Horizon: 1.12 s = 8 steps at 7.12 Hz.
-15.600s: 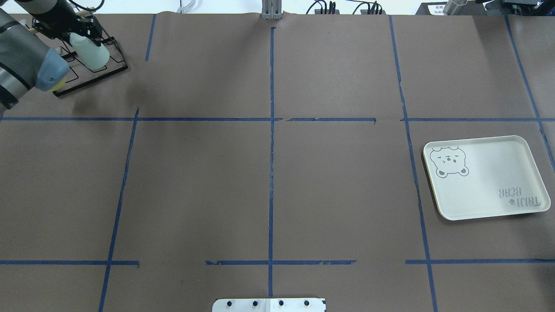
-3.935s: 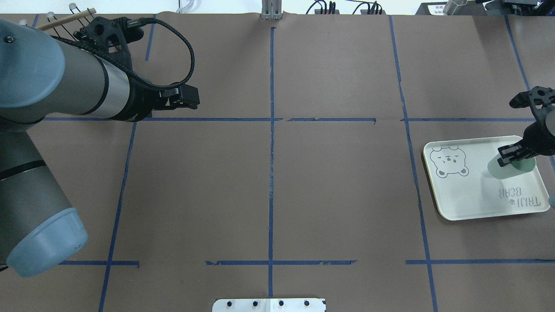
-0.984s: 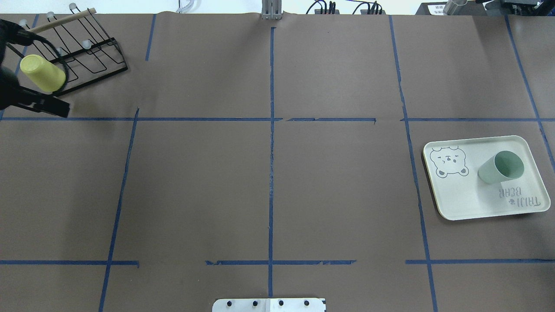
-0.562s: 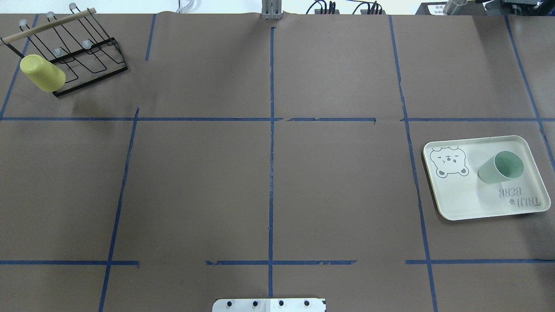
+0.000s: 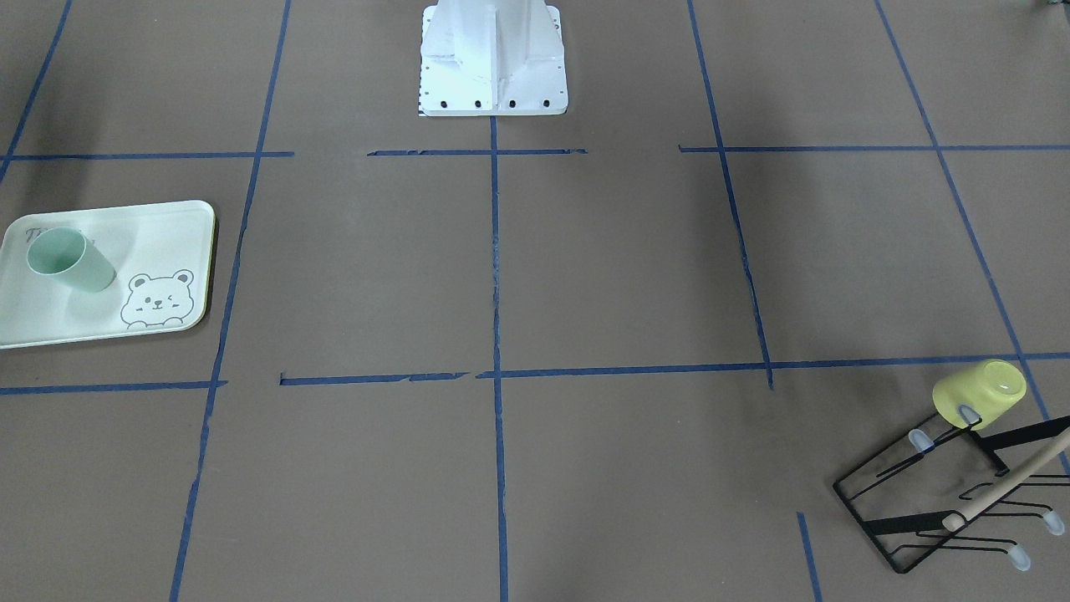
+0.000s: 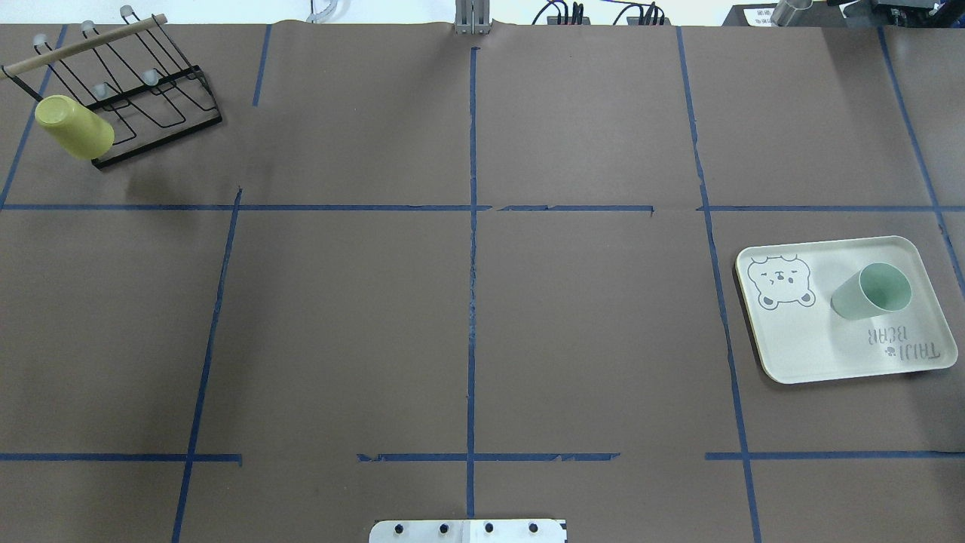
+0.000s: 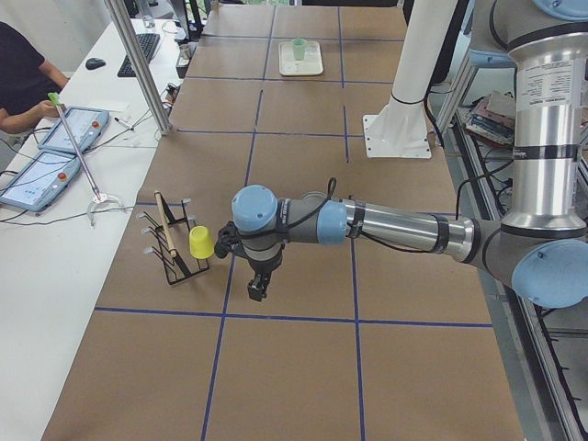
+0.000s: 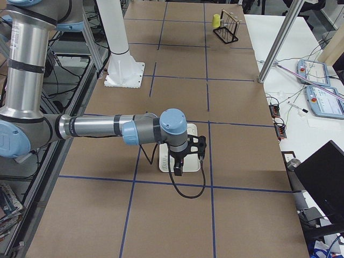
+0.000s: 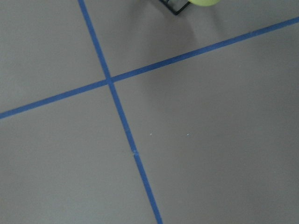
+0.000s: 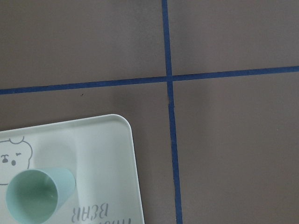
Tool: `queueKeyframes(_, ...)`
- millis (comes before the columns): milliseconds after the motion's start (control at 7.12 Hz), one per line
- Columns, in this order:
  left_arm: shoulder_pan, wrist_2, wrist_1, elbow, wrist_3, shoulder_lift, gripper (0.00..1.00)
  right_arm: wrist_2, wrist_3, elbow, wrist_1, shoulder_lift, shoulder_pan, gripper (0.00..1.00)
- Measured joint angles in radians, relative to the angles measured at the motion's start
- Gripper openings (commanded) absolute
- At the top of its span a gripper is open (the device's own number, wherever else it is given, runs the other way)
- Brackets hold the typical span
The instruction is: Left arm grabs green cup and hands to right arm on tray
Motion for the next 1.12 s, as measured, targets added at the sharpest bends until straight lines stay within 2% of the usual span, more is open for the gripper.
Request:
queueKeyframes(422,-0.008,0.011,0.023,0.000,-0.049,-0.004,1.00,-0.018,-0.013,-0.008,0.006,-0.023,0.011,1.00)
queueKeyframes(703,-0.008,-0.038,0.057,0.002,-0.086,-0.014,1.00,-0.067,-0.098,-0.016,0.001,-0.036,0.011,1.00)
queueKeyframes(1124,-0.010,-0.060,0.048,0.002,-0.095,-0.013,1.00,-0.040,-0.141,-0.009,-0.048,-0.049,0.009,1.00)
